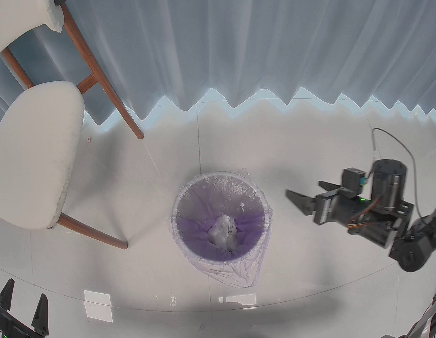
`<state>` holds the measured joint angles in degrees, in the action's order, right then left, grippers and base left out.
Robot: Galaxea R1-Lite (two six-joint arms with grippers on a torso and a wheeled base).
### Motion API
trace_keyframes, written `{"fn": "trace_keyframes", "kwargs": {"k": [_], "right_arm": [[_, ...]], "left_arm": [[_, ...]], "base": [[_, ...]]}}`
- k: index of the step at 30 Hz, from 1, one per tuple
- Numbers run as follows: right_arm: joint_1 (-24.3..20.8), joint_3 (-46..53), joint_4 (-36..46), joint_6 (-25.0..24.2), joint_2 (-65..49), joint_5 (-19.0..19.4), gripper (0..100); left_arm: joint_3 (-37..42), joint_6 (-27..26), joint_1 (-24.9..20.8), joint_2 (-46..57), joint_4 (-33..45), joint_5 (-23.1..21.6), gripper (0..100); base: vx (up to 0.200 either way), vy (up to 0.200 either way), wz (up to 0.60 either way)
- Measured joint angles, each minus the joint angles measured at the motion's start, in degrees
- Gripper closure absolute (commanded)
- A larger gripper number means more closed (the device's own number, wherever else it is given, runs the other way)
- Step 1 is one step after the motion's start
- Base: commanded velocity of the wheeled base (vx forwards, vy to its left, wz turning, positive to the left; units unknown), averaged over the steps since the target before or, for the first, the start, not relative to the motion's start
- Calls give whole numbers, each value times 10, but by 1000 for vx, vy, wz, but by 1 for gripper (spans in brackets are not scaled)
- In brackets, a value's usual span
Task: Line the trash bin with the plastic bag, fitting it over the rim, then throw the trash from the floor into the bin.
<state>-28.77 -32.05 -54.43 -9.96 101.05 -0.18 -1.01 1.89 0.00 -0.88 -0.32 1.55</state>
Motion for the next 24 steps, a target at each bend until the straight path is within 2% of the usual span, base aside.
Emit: {"fn": "trace_keyframes", "kwargs": {"k": [7,10,17,24], "right_arm": [[152,134,21,7,-194,-3,0],[200,182,31,15,-283,-4,0],[252,256,113,39,-477,2,0],[270,277,355,58,-680,22,0]], "left_arm": [[0,0,0,0,0,0,0],[0,1,0,0,0,0,0],[0,1,0,0,0,0,0],[0,1,0,0,0,1,0]], "base": [[0,0,0],[0,0,0],[0,0,0],[0,0,0]]}}
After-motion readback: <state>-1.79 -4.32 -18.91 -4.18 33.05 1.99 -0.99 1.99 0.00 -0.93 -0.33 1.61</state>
